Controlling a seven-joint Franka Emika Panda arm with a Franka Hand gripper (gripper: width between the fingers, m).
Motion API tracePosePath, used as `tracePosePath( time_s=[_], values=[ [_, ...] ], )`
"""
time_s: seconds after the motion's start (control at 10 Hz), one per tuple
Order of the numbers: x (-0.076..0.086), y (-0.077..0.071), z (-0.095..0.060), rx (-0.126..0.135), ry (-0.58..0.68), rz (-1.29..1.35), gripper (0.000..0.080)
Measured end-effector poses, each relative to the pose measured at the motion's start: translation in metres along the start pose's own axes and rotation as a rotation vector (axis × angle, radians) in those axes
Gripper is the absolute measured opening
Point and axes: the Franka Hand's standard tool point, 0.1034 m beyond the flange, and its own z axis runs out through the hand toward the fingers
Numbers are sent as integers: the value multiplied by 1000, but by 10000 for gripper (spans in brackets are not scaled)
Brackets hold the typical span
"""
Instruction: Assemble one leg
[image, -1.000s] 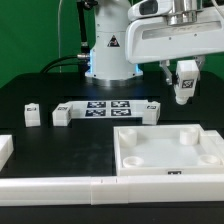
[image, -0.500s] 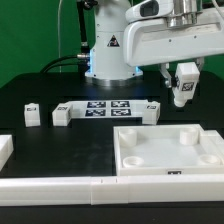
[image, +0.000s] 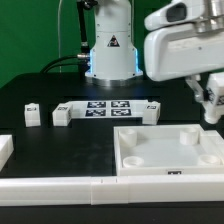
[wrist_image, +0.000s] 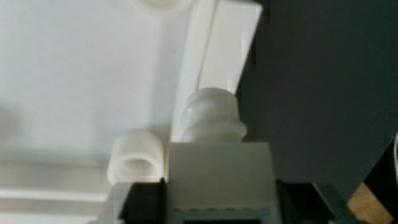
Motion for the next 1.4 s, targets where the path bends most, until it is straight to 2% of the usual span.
tracePosePath(
  time_s=[0.2, 0.4, 0.5, 0.6, 0.8, 1.0, 1.2, 1.3, 1.4],
  values=[
    [-3, 4, 0, -12, 49, 3, 291],
    [-4, 4, 1, -13, 52, 3, 291],
    [4, 10, -1, -36, 188, -9, 291],
    [-3, 14, 7, -42, 188, -20, 291],
    [22, 16, 8, -35, 195, -26, 291],
    [35, 19, 15, -33, 206, -35, 291],
    [49, 32, 27, -40, 214, -71, 291],
    [50, 37, 31, -43, 219, -76, 291],
    [50, 34, 30, -41, 220, -79, 291]
  ],
)
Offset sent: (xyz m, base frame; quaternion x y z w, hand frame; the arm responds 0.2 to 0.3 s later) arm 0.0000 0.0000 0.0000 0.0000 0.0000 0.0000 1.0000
